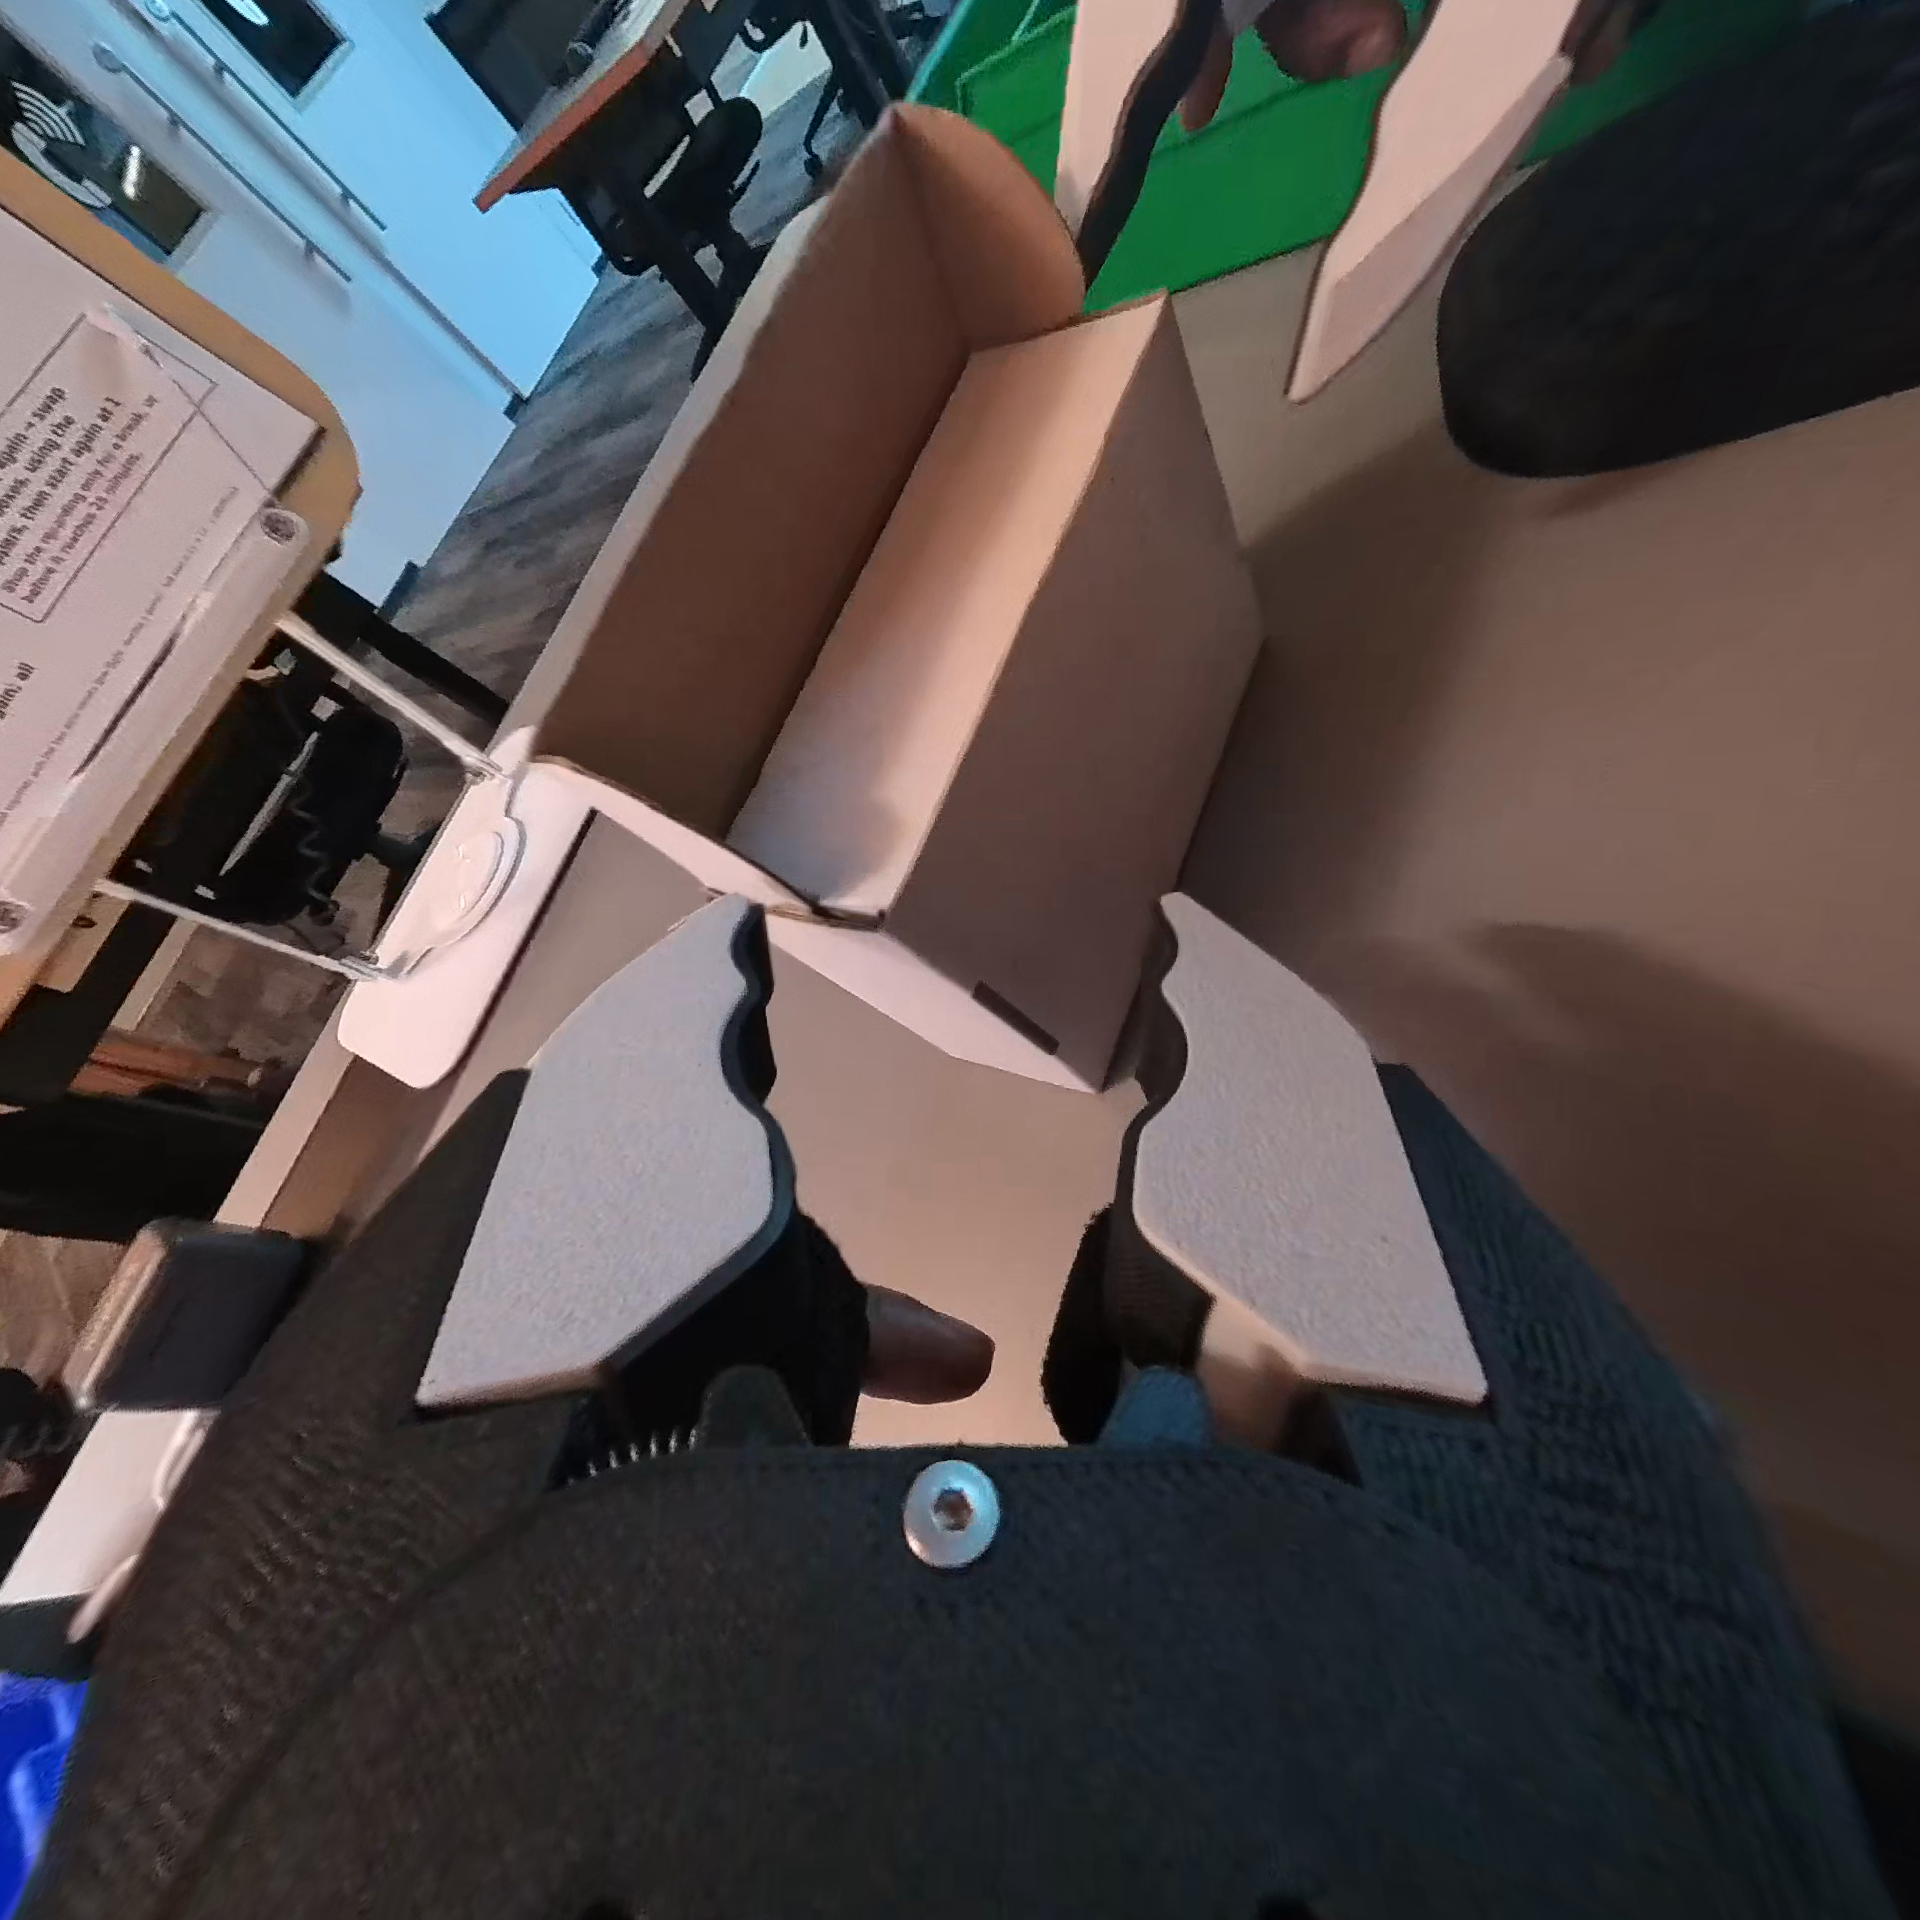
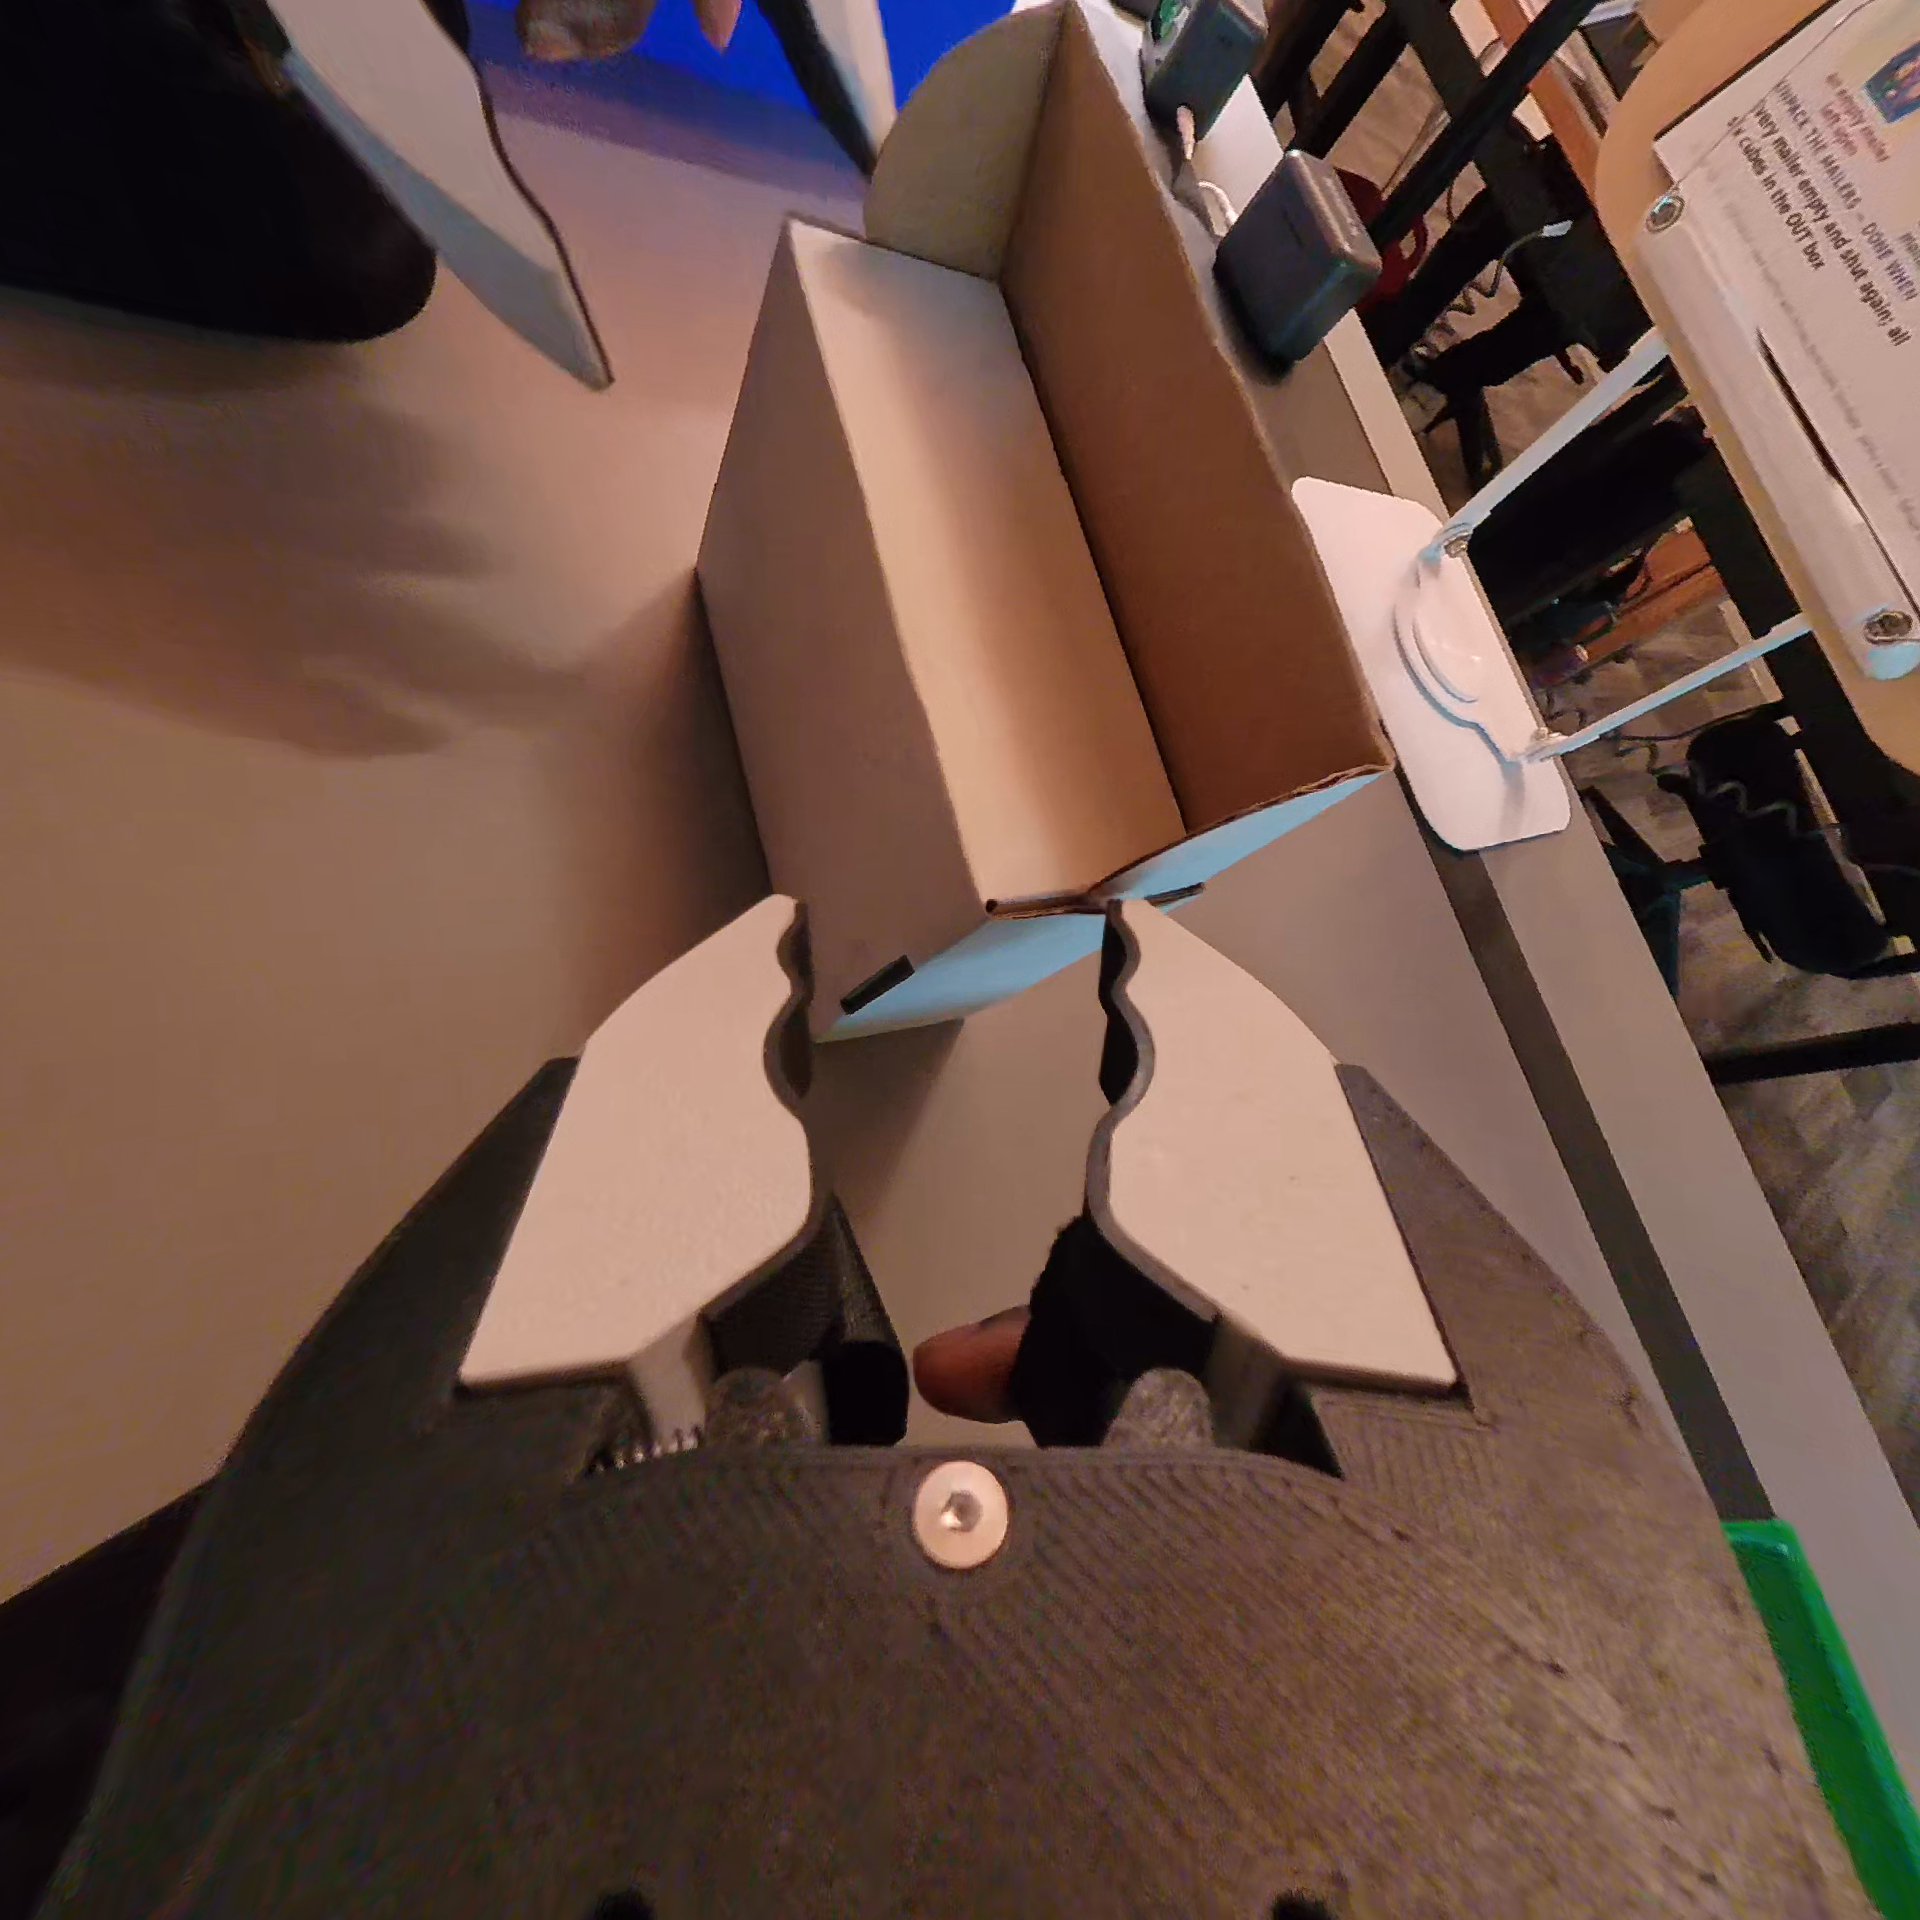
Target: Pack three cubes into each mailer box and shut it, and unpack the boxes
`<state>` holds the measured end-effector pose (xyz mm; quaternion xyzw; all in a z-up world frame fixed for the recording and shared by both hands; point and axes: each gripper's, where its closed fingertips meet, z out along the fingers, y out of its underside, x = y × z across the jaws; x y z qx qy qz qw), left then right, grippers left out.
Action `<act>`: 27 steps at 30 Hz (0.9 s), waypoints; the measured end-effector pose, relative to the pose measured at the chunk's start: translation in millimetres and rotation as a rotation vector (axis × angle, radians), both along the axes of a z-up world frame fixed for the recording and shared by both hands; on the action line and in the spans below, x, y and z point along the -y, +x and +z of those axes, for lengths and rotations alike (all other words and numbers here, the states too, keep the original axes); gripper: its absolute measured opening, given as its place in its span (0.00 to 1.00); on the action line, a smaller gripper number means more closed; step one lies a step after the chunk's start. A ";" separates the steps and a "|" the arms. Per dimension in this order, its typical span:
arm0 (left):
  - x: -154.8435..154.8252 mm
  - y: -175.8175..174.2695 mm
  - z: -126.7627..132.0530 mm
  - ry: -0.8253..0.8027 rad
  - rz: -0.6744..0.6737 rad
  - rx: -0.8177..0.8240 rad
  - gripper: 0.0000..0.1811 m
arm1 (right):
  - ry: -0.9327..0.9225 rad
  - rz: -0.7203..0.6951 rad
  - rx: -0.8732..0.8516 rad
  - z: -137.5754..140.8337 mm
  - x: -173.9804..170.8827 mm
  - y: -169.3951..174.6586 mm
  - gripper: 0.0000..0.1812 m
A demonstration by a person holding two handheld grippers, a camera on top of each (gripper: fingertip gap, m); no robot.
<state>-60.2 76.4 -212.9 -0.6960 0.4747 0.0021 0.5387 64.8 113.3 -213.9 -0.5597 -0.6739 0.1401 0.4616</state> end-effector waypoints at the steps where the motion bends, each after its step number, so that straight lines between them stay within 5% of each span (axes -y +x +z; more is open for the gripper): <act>1: -0.3 -1.5 3.8 0.011 -0.003 0.002 0.38 | -0.002 0.009 0.003 0.7 0.7 0.9 0.31; 11: -22.1 3.7 36.0 0.085 -0.097 0.024 0.52 | 0.076 0.087 -0.057 30.6 -17.3 -13.3 0.54; 27: -22.5 3.5 17.6 0.165 -0.118 -0.092 0.30 | 0.295 0.105 0.022 18.3 -14.7 -14.4 0.28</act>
